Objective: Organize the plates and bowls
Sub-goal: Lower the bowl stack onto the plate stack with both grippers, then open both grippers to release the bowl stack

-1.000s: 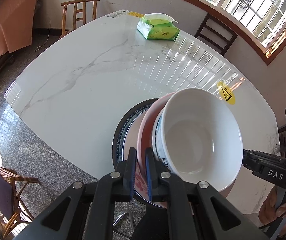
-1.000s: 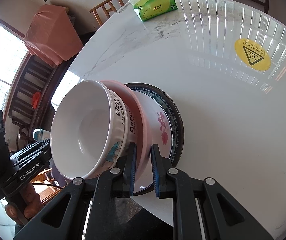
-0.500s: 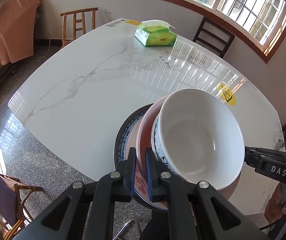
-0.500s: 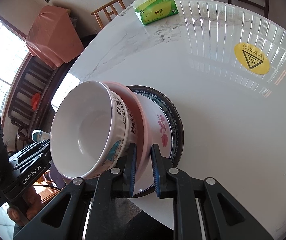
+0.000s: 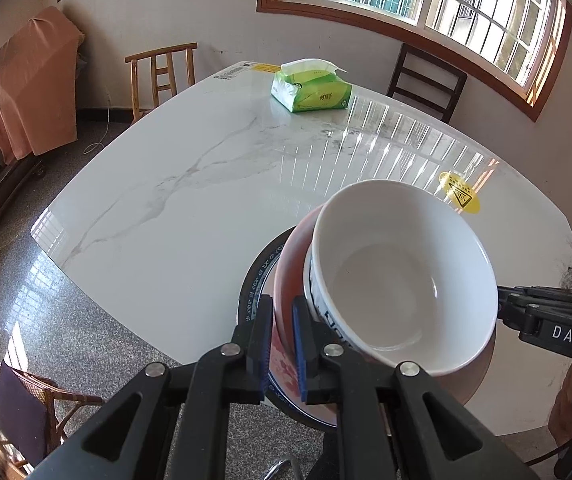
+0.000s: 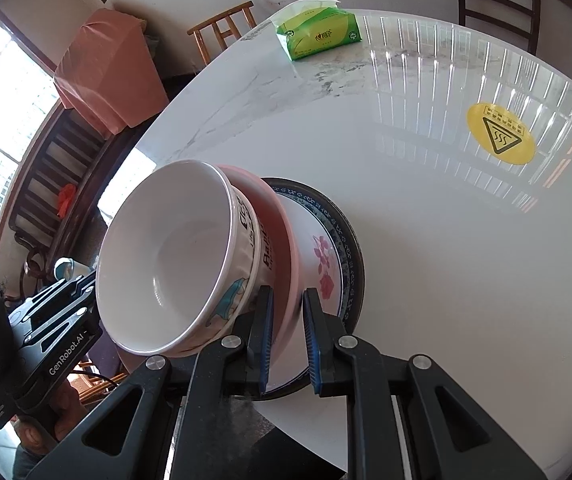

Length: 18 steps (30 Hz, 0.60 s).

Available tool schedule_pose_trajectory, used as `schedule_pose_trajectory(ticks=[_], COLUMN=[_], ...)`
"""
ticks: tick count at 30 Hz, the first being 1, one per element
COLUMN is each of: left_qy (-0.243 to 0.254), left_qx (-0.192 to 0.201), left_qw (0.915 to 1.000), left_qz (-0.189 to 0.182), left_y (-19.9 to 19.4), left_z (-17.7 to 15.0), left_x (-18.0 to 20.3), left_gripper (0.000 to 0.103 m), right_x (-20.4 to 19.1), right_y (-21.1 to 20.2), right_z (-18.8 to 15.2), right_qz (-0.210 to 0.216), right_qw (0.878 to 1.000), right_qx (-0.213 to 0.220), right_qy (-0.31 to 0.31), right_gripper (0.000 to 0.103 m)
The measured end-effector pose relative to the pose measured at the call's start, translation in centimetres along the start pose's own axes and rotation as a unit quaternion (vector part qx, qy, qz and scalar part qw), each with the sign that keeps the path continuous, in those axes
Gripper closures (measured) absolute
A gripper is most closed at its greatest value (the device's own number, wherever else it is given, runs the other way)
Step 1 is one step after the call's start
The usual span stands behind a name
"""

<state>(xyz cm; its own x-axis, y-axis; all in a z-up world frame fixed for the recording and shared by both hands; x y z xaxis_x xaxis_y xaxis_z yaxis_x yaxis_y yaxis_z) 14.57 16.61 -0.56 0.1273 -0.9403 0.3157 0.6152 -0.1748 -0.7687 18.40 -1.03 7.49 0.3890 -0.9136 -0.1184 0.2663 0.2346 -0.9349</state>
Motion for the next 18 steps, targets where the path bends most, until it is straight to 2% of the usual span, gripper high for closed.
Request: schedule_pose_trajectory(ticks=[6,11,18], left_qy=[0.008,0.017,0.026], left_qx=[0.017,0.037,0.069], left_qw=[0.9998,0.9991,0.9969], left_qz=[0.007,0.014,0.028], left_y=[-0.2,-0.2,-0.5], left_z=[-0.4,-0.5,-1.0], left_x=[0.1,0.2,-0.2], left_gripper=[0.092,0.091,0.079], right_x=[0.0,0.4,1.1], right_y=[-0.1,-0.1,0.1], right_z=[-0.2,-0.5,-0.5], right_qz=[-0.006,-0.01,-0.007], right_qw=[1.0,1.0,0.999], right_qx=[0.011,0.021,0.038], right_qy=[0.0,0.009,0.026], right_gripper=[0.085,0.078,0.069])
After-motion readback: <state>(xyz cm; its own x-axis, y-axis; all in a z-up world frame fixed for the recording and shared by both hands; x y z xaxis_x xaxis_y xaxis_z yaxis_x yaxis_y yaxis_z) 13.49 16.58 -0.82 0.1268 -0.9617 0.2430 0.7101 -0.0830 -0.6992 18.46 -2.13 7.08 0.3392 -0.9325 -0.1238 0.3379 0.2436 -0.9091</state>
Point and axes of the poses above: each gripper's, at about its wrist camera, not at the fingertips, and y roughly the way its jaws point, x to its right, z to its top, the point moved 2 cm from there along y, roughly the way its jaws point, and after that the axes turned 14 degrees about -z, right-handed, at the moved point
